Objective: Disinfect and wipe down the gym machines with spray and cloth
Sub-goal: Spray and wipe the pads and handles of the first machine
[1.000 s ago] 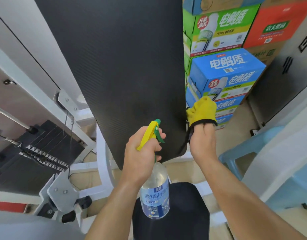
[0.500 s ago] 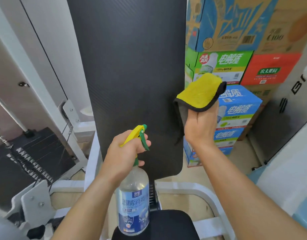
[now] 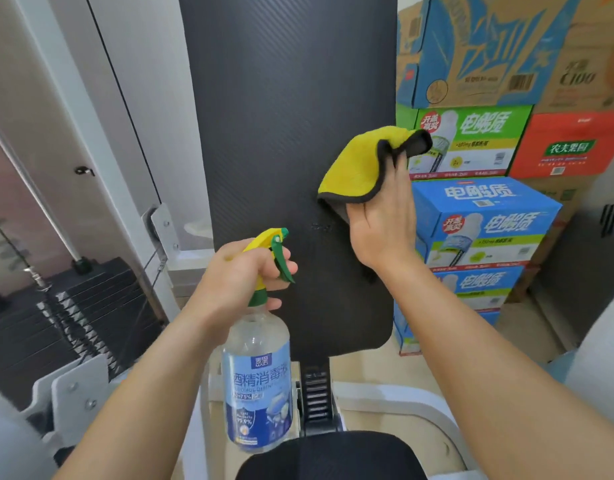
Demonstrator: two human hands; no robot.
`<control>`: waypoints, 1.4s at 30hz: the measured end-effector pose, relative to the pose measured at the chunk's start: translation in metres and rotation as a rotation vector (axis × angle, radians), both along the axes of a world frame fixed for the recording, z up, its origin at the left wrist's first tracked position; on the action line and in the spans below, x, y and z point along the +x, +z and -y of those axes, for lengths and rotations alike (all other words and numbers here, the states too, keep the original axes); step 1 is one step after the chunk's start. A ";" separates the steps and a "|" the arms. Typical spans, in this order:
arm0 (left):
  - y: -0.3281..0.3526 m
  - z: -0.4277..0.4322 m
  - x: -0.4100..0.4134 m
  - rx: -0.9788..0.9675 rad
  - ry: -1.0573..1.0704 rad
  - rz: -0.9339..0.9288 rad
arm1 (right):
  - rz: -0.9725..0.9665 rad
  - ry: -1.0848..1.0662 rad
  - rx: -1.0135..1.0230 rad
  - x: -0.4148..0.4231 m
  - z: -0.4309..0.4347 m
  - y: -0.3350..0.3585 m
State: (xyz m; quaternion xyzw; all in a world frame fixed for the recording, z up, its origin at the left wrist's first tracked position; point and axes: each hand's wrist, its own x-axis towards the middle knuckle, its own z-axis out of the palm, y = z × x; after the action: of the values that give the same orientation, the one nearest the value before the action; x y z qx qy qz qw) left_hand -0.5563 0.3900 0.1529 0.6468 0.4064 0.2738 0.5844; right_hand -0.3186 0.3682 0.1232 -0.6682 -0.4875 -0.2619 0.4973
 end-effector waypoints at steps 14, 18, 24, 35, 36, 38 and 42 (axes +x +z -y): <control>0.007 -0.008 -0.034 -0.016 0.004 0.099 | 0.645 -0.154 -0.359 -0.012 0.000 0.016; 0.011 -0.012 -0.042 -0.012 0.009 0.112 | 0.551 -0.310 -0.318 -0.018 -0.022 0.029; 0.002 -0.010 -0.056 -0.007 -0.008 0.107 | 0.798 0.099 -0.588 -0.065 0.030 -0.115; -0.003 -0.024 -0.090 -0.126 0.015 0.161 | 0.557 -0.225 -0.343 -0.078 -0.056 0.044; -0.003 -0.026 -0.093 -0.134 0.027 0.173 | 0.557 -0.242 -0.331 -0.085 -0.059 0.037; -0.004 -0.028 -0.097 -0.139 0.053 0.181 | 0.631 -0.168 -0.337 -0.102 -0.057 -0.001; -0.013 -0.033 -0.108 -0.144 0.099 0.176 | 0.738 0.121 -0.556 -0.130 -0.023 -0.100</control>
State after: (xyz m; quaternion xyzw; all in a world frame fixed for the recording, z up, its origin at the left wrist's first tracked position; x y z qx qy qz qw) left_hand -0.6644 0.4227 0.1400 0.5558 0.4034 0.3282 0.6485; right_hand -0.4488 0.3913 0.0230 -0.6086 -0.7217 -0.3120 0.1070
